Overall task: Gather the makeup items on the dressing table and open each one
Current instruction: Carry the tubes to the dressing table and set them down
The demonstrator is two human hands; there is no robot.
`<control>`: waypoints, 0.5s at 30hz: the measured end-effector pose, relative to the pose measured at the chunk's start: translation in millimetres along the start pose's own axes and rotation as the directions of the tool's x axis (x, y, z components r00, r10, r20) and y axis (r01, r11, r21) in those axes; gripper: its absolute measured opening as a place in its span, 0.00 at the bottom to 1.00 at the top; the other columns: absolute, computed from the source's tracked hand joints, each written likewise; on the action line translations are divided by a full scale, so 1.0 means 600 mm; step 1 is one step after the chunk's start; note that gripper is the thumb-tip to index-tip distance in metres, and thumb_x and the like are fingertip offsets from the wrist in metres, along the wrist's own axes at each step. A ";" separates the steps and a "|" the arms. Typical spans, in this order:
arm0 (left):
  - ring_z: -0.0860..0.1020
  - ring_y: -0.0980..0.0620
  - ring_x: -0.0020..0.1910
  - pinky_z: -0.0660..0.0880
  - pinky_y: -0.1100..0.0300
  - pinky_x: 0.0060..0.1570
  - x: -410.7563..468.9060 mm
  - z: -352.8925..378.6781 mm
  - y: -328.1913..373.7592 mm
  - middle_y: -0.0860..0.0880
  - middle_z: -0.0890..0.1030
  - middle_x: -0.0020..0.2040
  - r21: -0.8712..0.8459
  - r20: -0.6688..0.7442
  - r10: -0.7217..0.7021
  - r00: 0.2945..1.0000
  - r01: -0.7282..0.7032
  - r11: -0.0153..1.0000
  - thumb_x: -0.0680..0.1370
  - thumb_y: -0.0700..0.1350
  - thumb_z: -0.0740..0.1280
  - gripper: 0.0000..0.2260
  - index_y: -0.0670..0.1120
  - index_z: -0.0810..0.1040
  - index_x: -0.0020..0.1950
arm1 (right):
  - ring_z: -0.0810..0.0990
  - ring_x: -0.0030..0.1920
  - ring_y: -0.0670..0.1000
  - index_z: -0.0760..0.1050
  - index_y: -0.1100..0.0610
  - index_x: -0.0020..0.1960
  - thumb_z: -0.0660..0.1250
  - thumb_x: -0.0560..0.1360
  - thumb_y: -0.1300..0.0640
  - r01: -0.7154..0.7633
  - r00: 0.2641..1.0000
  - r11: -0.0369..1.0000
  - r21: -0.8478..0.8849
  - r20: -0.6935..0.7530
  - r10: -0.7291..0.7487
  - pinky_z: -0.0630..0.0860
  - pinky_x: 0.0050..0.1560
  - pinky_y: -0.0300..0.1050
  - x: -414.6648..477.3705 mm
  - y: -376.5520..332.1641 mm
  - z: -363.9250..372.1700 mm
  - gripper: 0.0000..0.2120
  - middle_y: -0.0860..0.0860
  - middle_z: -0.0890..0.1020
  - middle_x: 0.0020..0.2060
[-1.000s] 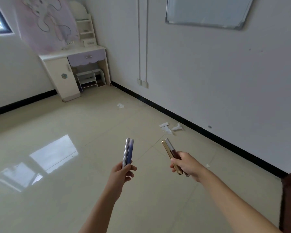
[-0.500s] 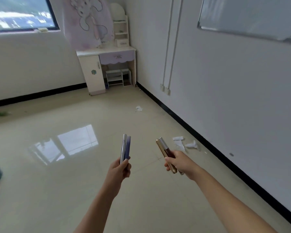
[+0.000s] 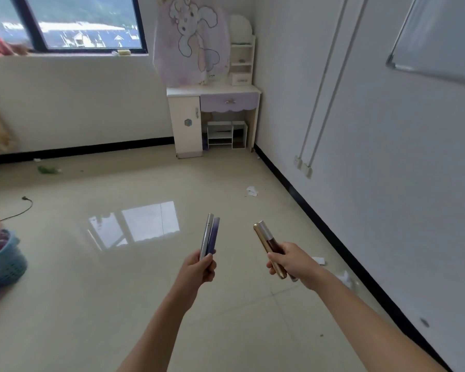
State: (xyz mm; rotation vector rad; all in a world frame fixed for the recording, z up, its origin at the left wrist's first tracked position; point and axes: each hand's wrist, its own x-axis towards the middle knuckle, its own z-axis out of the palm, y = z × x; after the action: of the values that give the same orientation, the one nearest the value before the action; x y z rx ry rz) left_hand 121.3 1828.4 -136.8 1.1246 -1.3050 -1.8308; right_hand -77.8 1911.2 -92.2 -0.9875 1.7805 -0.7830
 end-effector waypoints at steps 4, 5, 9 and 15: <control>0.66 0.55 0.22 0.65 0.66 0.27 0.080 0.038 0.017 0.48 0.69 0.29 -0.003 0.006 -0.009 1.000 0.009 1.000 0.80 0.36 0.56 0.07 0.42 0.73 0.47 | 0.77 0.36 0.48 0.69 0.59 0.56 0.56 0.79 0.62 -0.011 1.000 1.000 -0.001 -0.003 0.011 0.65 0.20 0.27 0.063 -0.008 -0.055 0.07 0.54 0.77 0.39; 0.66 0.56 0.22 0.65 0.66 0.27 0.102 0.047 0.020 0.48 0.69 0.29 -0.001 0.003 -0.009 1.000 0.009 1.000 0.80 0.35 0.56 0.07 0.41 0.73 0.47 | 0.76 0.36 0.48 0.69 0.59 0.56 0.56 0.79 0.62 -0.014 1.000 1.000 -0.005 -0.002 0.014 0.65 0.20 0.26 0.083 -0.007 -0.070 0.07 0.54 0.77 0.39; 0.66 0.55 0.22 0.65 0.67 0.27 0.206 0.090 0.036 0.48 0.69 0.29 0.012 -0.020 0.005 1.000 -0.005 1.000 0.80 0.35 0.56 0.07 0.42 0.72 0.47 | 0.77 0.36 0.48 0.69 0.61 0.58 0.56 0.79 0.62 -0.004 1.000 1.000 -0.021 -0.010 0.004 0.66 0.20 0.28 0.183 -0.009 -0.142 0.09 0.53 0.77 0.38; 0.68 0.56 0.22 0.67 0.66 0.28 0.347 0.151 0.083 0.47 0.71 0.30 -0.018 -0.076 0.036 0.996 -0.037 0.999 0.79 0.35 0.56 0.06 0.41 0.72 0.48 | 0.78 0.37 0.48 0.70 0.59 0.58 0.57 0.78 0.61 0.023 1.000 0.999 -0.028 0.022 -0.022 0.67 0.34 0.41 0.322 -0.038 -0.248 0.09 0.52 0.78 0.37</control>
State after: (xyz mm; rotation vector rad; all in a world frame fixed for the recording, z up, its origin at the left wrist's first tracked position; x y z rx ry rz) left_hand -52.2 1674.1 -135.4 1.1413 -1.2544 -1.7535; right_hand -257.6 1744.5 -98.1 -1.0331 1.7688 -0.7601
